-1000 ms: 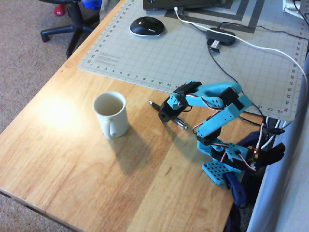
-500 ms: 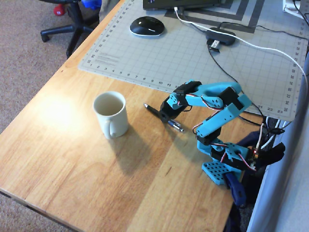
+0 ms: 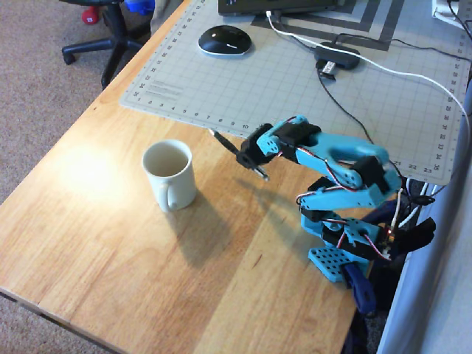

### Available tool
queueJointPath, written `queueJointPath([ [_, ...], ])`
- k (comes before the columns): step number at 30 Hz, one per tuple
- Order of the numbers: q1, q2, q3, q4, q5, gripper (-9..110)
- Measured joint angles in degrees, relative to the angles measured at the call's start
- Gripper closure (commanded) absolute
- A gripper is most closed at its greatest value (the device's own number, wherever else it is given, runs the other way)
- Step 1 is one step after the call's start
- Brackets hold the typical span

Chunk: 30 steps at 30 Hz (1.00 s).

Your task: Grasp a pen and put it in a mug.

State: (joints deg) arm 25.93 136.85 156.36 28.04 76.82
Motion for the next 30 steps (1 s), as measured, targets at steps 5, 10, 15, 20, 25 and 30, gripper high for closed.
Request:
queueJointPath([
  [5,-0.3,8.9,0.1,-7.7,0.0,100],
  [10,-7.3,11.1,4.1,-24.2,0.0,100],
  [15,-16.0,11.1,9.7,-43.6,0.0,100],
  [20,-22.9,9.6,15.0,-60.2,0.0,100],
  [25,-28.3,1.5,15.7,-72.0,0.0,100],
  [30,-31.0,-8.8,14.8,-79.3,0.0,100],
])
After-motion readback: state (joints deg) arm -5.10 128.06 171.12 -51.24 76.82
